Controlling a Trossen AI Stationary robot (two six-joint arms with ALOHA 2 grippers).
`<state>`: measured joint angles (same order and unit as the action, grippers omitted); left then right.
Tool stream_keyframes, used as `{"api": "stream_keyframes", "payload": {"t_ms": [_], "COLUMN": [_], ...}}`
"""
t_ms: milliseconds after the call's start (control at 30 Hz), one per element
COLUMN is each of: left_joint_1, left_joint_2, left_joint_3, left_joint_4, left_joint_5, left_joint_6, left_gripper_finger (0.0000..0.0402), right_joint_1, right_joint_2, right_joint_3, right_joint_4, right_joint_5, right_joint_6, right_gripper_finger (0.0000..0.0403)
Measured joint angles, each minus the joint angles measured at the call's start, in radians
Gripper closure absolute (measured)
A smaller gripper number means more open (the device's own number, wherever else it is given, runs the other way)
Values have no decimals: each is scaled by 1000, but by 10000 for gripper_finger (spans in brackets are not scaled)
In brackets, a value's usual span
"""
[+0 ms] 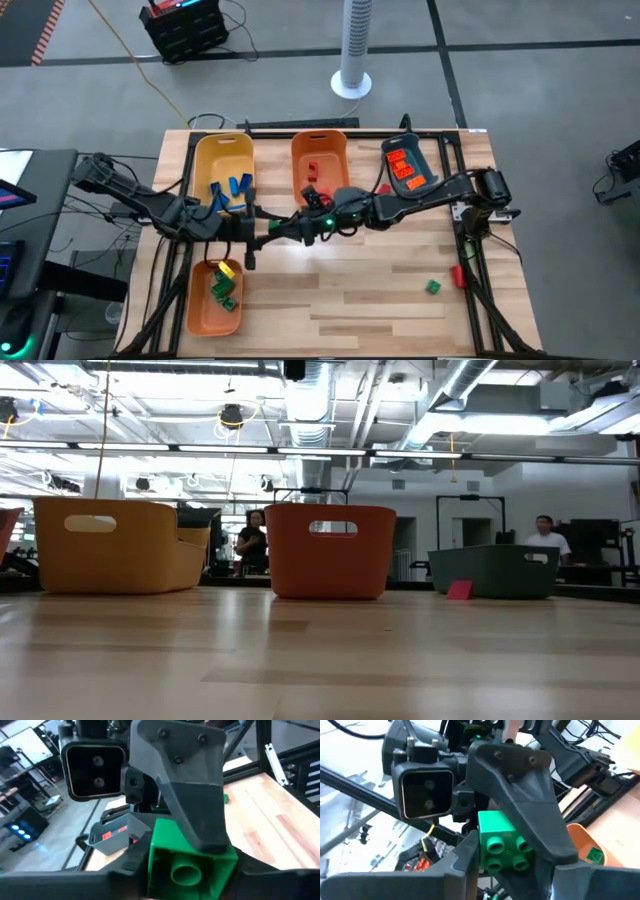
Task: Sort blocks
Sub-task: Put the green game piece into the bottom orange bin
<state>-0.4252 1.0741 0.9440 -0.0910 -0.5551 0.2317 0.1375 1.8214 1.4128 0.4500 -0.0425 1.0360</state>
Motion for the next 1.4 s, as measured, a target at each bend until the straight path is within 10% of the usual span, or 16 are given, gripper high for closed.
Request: {"api": "stream_keyframes", "payload": {"t_ms": [367, 667, 967, 1400], "left_joint_1": [-24, -143, -321, -521], "left_joint_2": [-106, -250, -215, -138], "left_joint_3": [0, 0, -6, -216], "left_joint_4": [-35, -385, -748, -696], "left_joint_5": [21, 172, 371, 419], "left_joint_6": [-106, -552, -933, -1138], "left_gripper_finger": [272, 256, 271, 268], "right_joint_1": [-34, -41, -42, 38], "right_joint_2": [-10, -114, -247, -346], "right_joint_3": [1, 0, 0, 0], "right_joint_4": [-92, -539, -984, -1448], "right_joint_5": [-167, -239, -109, 51], "right_joint_6": [7, -112, -215, -175], "right_gripper_finger": [156, 140, 142, 142]}}
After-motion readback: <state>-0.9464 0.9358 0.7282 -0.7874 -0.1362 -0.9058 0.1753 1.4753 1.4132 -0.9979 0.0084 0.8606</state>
